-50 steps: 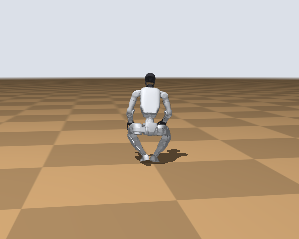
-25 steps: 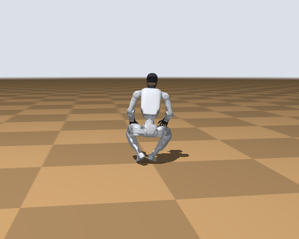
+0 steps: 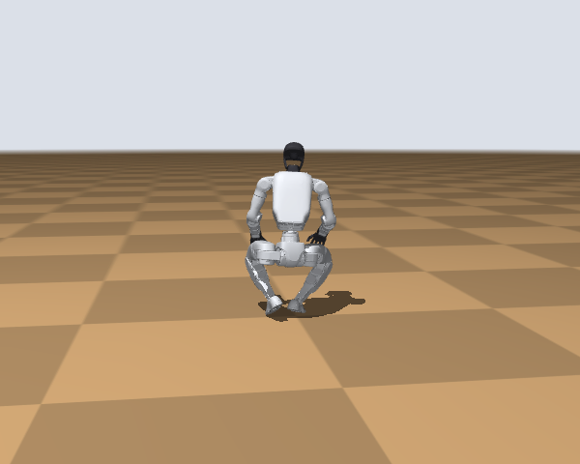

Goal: Upper body actions

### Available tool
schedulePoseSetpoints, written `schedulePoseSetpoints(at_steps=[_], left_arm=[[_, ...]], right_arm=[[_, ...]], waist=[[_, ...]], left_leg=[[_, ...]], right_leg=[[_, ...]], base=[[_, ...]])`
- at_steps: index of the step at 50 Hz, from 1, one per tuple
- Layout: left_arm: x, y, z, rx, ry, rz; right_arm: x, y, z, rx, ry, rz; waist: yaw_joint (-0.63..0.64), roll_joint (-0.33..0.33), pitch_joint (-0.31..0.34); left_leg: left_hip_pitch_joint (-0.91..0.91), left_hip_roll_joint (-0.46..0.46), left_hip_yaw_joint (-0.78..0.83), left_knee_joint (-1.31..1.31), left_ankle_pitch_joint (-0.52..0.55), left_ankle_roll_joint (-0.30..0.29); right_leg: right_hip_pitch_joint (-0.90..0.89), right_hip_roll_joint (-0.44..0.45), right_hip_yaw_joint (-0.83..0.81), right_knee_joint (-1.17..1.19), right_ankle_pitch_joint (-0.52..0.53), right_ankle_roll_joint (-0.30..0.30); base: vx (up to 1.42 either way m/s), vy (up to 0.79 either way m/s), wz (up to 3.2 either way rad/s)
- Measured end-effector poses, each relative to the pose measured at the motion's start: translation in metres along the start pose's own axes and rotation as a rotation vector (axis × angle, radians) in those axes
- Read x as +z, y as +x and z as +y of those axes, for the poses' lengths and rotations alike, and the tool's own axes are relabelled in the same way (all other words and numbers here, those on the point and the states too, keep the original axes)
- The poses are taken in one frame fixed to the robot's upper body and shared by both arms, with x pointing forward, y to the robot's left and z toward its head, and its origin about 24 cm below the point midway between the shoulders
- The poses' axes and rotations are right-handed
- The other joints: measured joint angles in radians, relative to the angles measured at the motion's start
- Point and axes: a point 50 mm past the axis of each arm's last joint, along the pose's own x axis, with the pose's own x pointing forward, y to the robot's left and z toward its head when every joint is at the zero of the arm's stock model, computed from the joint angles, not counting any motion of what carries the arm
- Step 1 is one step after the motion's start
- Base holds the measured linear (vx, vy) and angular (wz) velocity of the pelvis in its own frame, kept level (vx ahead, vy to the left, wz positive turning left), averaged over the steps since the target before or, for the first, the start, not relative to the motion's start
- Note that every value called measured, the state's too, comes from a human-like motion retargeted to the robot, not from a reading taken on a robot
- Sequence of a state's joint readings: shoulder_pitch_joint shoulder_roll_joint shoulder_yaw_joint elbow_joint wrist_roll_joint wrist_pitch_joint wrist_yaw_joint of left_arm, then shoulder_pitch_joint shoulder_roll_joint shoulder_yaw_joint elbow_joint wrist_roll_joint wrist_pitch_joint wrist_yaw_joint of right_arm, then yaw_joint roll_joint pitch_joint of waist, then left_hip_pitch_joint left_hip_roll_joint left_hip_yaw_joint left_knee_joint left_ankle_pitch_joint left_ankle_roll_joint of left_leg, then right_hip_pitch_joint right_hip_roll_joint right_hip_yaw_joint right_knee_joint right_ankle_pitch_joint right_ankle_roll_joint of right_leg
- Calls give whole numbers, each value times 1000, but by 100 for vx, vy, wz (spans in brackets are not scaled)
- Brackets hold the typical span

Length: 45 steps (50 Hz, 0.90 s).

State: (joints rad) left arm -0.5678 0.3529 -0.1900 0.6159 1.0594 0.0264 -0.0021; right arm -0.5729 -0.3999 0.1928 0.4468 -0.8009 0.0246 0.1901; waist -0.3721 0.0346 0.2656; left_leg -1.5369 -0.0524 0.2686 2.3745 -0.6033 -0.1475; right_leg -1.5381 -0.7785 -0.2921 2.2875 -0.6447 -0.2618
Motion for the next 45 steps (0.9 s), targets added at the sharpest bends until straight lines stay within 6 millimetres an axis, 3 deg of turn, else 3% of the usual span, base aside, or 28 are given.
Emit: schedulePoseSetpoints(at_steps=[13,25,30,35,39,45], left_arm=[[-1,2,-7,-21,5,13],[-3,2,-27,-43,-71,55],[-11,-1,-37,18,-104,96],[-17,-8,-58,65,-227,158],[-20,-15,-72,60,-305,180],[-47,-37,-94,40,-204,283]], right_arm=[[-8,4,8,0,39,40],[-20,9,30,-67,178,79],[-25,9,49,-120,271,124],[-17,10,76,-139,415,145],[-23,5,88,-76,398,174],[-36,-11,111,13,344,220]], waist=[[7,1,-26],[53,-8,-90],[87,-29,-106],[112,-44,-117],[124,-55,-123],[138,-75,-136]], left_leg=[[10,-9,28,-60,30,54],[26,-9,72,-319,96,169],[52,16,33,-439,135,161],[116,39,-17,-580,168,149],[180,33,-47,-693,202,138],[301,9,-82,-879,244,114]], right_leg=[[8,-4,8,-17,21,0],[21,38,-31,-210,137,0],[56,92,-68,-329,189,0],[116,150,-91,-460,236,6],[166,184,-77,-555,266,28],[261,240,-56,-716,293,51]], base=[[0,0,0],[-4,-6,-4],[-11,-15,-30],[-6,-11,-34],[0,-3,-15],[2,-2,-26]])
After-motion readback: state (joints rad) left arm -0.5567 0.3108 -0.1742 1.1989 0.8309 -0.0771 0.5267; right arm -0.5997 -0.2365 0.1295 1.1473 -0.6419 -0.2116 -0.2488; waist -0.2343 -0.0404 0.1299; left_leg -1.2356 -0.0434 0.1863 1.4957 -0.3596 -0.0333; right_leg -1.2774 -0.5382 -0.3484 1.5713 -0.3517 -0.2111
